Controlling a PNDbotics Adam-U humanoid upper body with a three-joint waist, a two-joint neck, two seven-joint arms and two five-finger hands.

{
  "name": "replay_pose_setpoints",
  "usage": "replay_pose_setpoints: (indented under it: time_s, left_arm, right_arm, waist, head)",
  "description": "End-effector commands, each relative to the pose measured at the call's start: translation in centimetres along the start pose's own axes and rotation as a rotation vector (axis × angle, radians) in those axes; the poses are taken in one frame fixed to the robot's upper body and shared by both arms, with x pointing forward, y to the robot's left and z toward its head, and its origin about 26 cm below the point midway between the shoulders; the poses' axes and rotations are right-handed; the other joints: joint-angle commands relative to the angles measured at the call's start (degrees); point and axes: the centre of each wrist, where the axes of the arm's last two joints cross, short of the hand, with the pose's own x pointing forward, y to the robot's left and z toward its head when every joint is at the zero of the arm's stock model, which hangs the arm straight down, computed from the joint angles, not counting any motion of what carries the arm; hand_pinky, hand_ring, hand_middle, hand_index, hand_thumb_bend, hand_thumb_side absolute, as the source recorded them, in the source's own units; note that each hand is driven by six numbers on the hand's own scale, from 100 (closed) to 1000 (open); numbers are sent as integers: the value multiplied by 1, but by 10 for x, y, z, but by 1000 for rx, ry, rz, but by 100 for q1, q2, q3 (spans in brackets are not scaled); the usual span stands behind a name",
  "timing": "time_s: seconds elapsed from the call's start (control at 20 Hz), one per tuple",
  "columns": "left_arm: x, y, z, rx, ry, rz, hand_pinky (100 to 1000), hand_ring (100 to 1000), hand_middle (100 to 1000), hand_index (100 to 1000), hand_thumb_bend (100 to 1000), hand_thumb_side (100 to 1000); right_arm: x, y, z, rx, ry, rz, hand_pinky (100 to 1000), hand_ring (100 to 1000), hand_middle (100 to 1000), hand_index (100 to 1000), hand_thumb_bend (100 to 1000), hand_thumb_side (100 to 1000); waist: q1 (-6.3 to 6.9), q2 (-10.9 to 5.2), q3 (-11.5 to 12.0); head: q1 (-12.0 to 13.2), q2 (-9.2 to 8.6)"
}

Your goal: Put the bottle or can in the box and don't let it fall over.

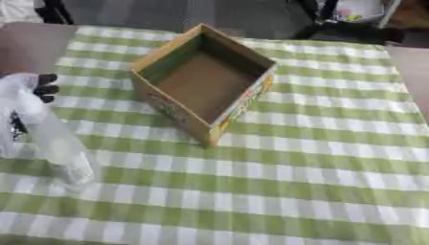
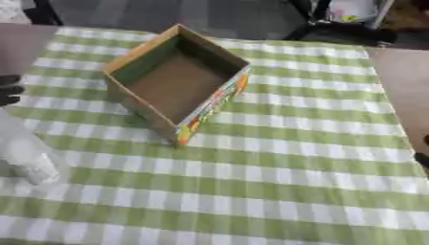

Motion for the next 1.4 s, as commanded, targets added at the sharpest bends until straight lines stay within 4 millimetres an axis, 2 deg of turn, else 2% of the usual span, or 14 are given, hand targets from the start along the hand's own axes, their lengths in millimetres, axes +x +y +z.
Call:
replay_pose_setpoints:
  time_s: [0.05, 0.45, 0.8, 1.4]
  left_arm:
    - [19, 13, 1, -147, -110, -154, 1000, 1000, 1000, 1000, 180, 587]
    - [20, -4, 5, -216, -111, -188, 1000, 1000, 1000, 1000, 184, 602]
    - [21, -2, 14, -206, -99, -201, 1000, 1000, 1000, 1000, 183, 600]
    - [17, -11, -4, -286, -119, -245, 1000, 1000, 1000, 1000, 239, 627]
  right_arm:
    - [6, -1, -3, 14, -10, 20, 947, 1000, 1000, 1000, 100, 583]
    - [6, 0, -4, 15, -11, 19, 947, 1000, 1000, 1000, 100, 583]
    - [5, 1, -4, 13, -9, 18, 948, 1000, 1000, 1000, 100, 585]
    - [4, 2, -5, 19, -10, 12, 949, 1000, 1000, 1000, 100, 585]
  waist:
    - [23, -63, 1]
    - [12, -42, -14]
    - [4, -29, 3]
    - [-15, -6, -41]
  head:
    - [-11, -69]
    - [-5, -89]
    - [-11, -99]
    - [62, -125]
